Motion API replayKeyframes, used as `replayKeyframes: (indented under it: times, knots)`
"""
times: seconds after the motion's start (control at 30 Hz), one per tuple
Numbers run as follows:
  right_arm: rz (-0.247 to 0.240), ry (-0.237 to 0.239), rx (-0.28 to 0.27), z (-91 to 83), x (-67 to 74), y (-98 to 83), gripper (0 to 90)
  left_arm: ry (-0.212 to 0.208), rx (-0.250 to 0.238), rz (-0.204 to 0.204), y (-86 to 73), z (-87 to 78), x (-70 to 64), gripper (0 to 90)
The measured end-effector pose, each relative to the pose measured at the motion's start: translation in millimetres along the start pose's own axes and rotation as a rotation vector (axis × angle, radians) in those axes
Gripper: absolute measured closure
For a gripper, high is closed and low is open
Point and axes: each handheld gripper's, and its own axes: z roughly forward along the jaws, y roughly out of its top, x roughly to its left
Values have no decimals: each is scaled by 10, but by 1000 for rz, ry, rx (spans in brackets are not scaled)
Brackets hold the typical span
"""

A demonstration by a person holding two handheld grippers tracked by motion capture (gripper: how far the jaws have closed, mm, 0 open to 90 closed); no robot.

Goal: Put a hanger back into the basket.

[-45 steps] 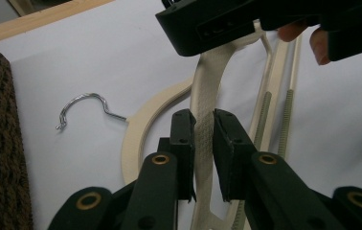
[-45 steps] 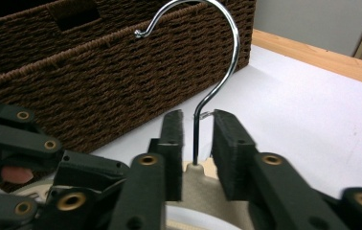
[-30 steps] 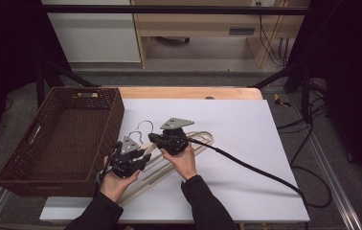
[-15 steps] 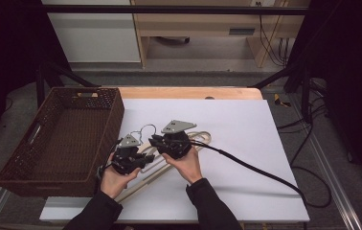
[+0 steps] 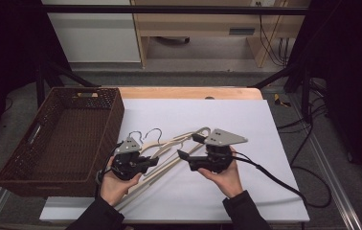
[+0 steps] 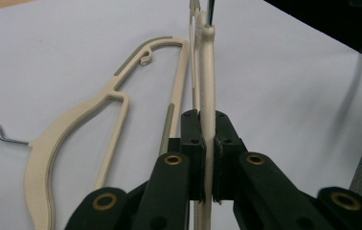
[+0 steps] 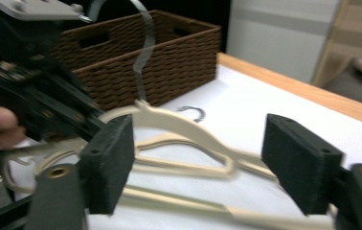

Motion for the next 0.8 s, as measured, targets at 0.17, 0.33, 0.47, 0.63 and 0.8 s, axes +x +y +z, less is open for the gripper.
replayKeyframes:
  times: [0.17, 0.33, 0.47, 0.63, 0.8]
  knots:
    - [41, -32, 0, -248, -163, -180, 189, 1, -17, 20, 50, -86, -46, 860]
    - [71, -98, 8, -496, -367, -425, 131, -1, -44, 39, 144, -226, -84, 860]
    - [87, -141, 20, -625, -475, -517, 96, 5, -67, 45, 236, -365, -97, 860]
    - [116, -176, 19, -724, -569, -583, 70, 20, -78, 73, 366, -553, -114, 860]
    - [128, -193, 18, -773, -603, -603, 67, 23, -112, 98, 513, -769, -90, 860]
